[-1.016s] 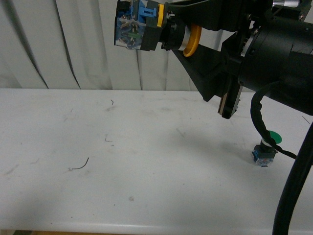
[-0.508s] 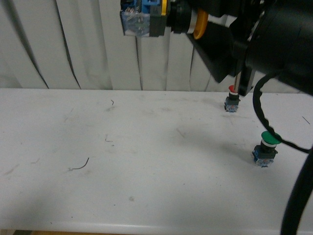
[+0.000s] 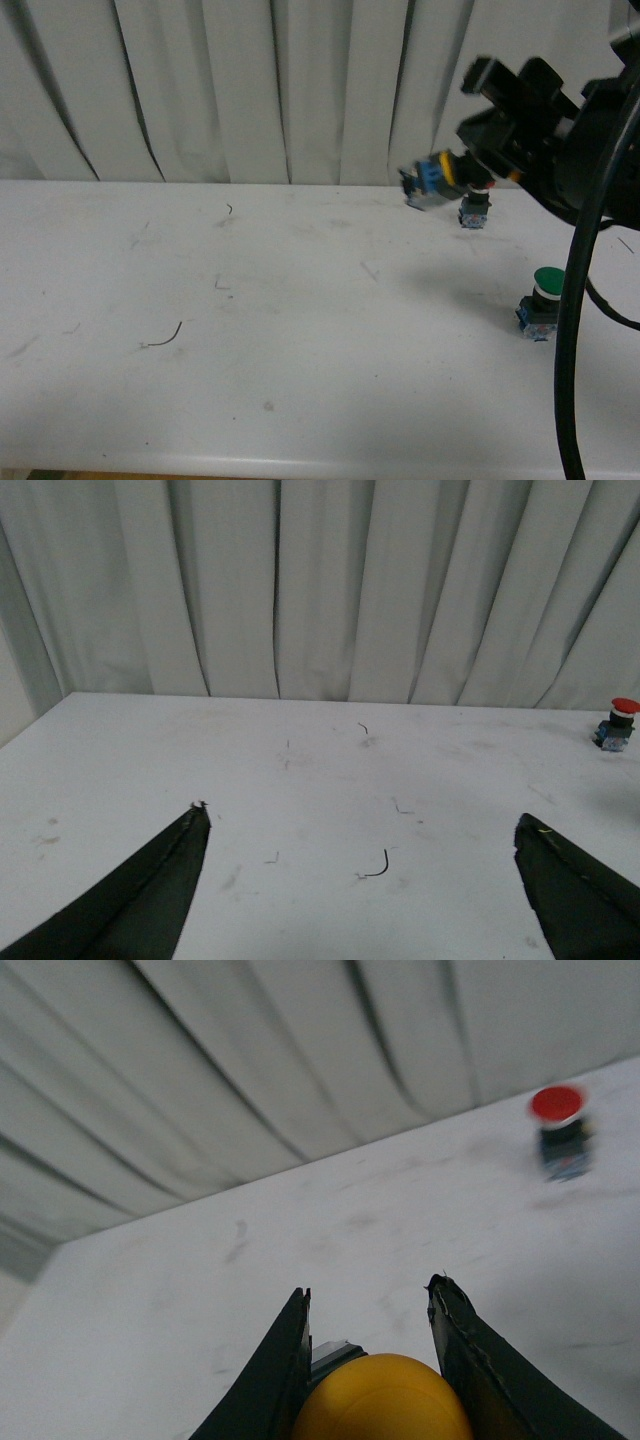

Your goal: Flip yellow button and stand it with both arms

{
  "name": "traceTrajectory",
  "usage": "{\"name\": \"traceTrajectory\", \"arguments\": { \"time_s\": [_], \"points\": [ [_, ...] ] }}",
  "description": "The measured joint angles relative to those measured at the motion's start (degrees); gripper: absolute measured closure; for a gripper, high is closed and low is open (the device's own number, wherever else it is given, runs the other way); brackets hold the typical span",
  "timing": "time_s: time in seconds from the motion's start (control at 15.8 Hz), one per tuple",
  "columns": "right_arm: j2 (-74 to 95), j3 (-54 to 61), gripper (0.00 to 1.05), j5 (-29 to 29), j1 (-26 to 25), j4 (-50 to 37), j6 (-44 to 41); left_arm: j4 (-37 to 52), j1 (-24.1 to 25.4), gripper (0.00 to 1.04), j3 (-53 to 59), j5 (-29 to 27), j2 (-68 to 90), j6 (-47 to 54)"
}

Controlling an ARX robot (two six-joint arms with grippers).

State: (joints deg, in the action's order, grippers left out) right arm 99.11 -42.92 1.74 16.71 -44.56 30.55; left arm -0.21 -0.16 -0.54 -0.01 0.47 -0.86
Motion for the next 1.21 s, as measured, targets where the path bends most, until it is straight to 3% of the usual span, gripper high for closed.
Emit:
{"name": "traceTrajectory", "arguments": {
  "time_s": [0.06,0.25,0.38,0.95,1.21],
  "points": [
    [0.3,-0.5,0.71,-3.7,-2.2,0.1,-8.4,0.0,0.0,0.06,0.0,0.0,0.0,0.1],
    [1.9,-2.5,0.71,-7.5,-5.7,-0.2,-23.7,0.0,0.0,0.07,0.0,0.0,0.0,0.0],
    [3.9,-5.4,0.71,-8.4,-6.8,2.6,-28.7,0.0,0.0,0.07,0.0,0.0,0.0,0.0],
    [25.9,-38.1,0.71,-13.1,-10.0,27.8,-30.0,0.0,0.0,0.07,0.0,0.0,0.0,0.0],
    [31.9,-45.3,0.71,-16.9,-9.3,36.2,-25.4,0.0,0.0,0.07,0.0,0.0,0.0,0.0]
  ]
}}
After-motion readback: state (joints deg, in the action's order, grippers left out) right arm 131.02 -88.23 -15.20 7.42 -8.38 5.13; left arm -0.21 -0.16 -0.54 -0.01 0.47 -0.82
